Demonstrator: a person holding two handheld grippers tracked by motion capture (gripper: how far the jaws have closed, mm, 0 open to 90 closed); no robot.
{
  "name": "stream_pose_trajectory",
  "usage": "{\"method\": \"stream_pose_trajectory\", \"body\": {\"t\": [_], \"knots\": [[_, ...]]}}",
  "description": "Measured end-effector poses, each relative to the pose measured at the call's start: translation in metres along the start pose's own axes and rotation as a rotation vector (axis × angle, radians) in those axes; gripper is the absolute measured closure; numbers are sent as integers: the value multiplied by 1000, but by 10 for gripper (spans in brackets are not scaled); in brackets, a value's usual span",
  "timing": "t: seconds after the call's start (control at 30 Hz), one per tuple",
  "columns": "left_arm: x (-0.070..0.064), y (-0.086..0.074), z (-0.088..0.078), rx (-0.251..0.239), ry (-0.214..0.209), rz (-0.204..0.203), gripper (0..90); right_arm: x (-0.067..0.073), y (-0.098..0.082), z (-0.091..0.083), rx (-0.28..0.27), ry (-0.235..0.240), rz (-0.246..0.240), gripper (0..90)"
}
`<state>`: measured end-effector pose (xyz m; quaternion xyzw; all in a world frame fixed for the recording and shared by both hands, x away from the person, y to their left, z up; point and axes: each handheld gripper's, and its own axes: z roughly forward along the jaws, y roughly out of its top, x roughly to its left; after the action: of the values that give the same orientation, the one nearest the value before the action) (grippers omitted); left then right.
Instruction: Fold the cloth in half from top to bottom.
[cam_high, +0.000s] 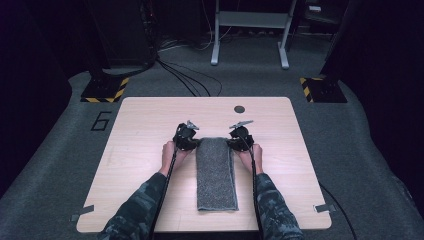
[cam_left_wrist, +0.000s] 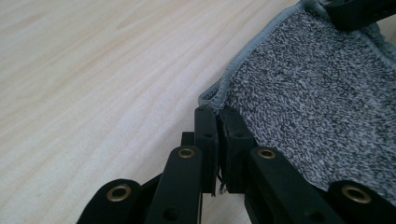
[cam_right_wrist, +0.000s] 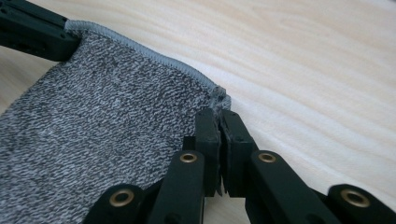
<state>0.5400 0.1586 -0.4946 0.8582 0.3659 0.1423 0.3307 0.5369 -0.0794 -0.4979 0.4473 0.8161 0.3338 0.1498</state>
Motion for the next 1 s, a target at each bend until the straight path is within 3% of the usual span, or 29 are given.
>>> {"method": "stream_pose_trajectory", "body": {"t": [0.13, 0.33, 0.47, 0.6, 0.73, 1.0], "knots": [[-2, 5, -8, -22, 12, 21, 864, 1, 2, -10, -39, -1, -3, 876], [0, 14, -20, -75, 28, 20, 865, 2, 7, -22, -104, -18, -33, 877], [1, 18, -25, -86, 47, 35, 866, 3, 12, -29, -132, -24, -46, 877], [5, 23, -31, -100, 53, 36, 866, 6, 16, -31, -156, -47, -93, 877], [6, 28, -36, -111, 63, 47, 867, 6, 21, -34, -169, -46, -75, 877], [10, 38, -42, -147, 79, 61, 867, 6, 29, -44, -240, -71, -123, 876]]}}
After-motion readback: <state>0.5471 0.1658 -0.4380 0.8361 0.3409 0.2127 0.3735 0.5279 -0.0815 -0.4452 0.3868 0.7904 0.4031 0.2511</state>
